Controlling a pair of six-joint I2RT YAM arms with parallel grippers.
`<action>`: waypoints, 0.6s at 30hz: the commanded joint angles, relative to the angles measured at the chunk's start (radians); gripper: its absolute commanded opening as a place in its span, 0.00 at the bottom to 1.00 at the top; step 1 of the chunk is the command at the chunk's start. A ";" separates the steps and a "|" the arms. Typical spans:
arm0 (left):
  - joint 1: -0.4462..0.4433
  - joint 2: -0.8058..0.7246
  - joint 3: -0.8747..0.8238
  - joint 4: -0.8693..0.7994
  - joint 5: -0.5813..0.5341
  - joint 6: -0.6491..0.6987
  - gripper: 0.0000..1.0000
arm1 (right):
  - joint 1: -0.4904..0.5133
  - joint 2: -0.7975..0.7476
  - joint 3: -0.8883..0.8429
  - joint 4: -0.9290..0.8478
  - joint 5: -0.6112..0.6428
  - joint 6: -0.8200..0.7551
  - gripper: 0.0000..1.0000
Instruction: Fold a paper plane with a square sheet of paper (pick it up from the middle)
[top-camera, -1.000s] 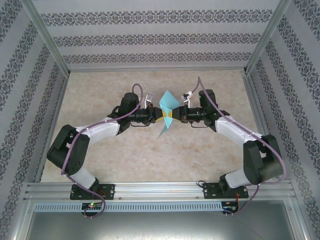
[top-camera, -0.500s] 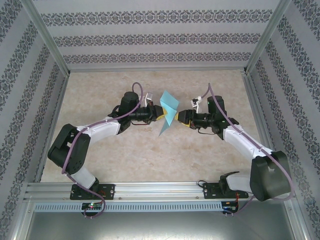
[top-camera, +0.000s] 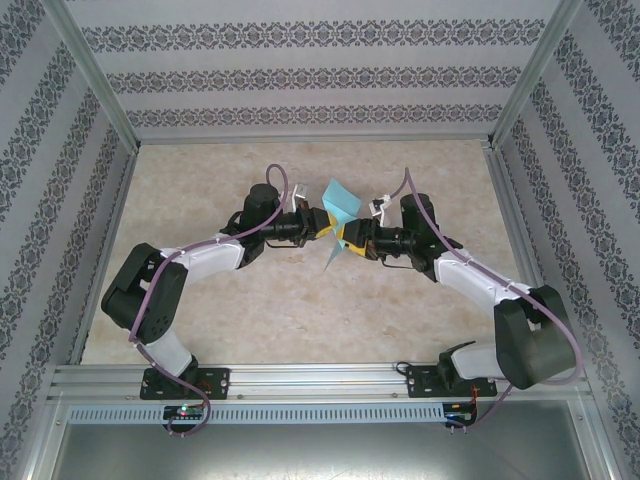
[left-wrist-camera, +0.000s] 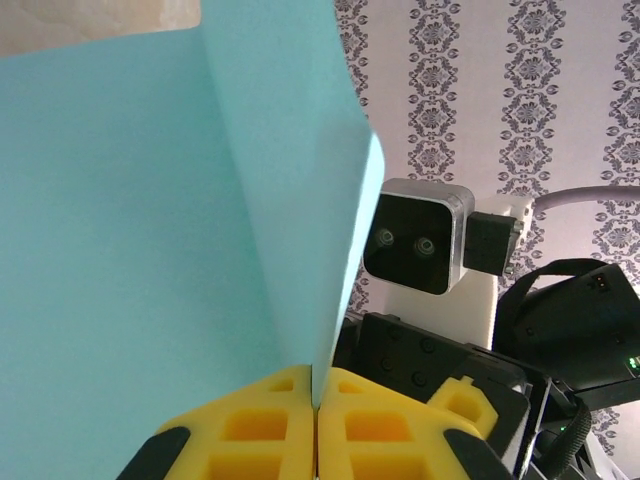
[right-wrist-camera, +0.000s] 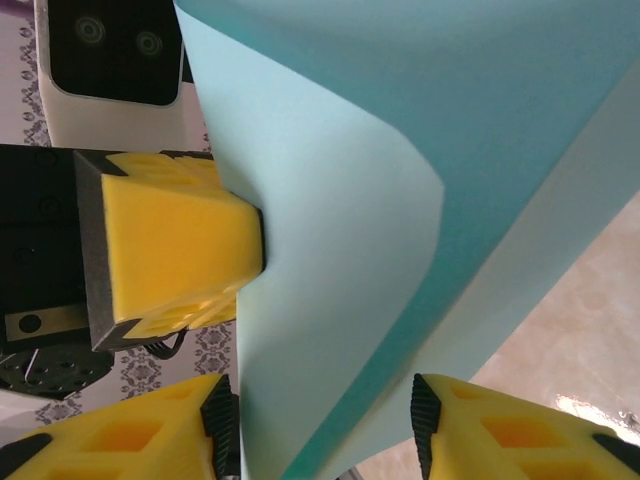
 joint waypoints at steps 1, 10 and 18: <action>-0.011 -0.001 0.026 0.077 0.003 -0.019 0.08 | 0.011 -0.009 -0.005 0.073 0.001 0.044 0.48; -0.011 0.000 0.014 0.085 0.005 -0.021 0.10 | -0.004 -0.031 -0.001 0.045 -0.004 0.046 0.31; -0.011 -0.002 0.006 0.066 0.007 -0.009 0.13 | -0.016 -0.058 0.000 0.024 -0.005 0.047 0.21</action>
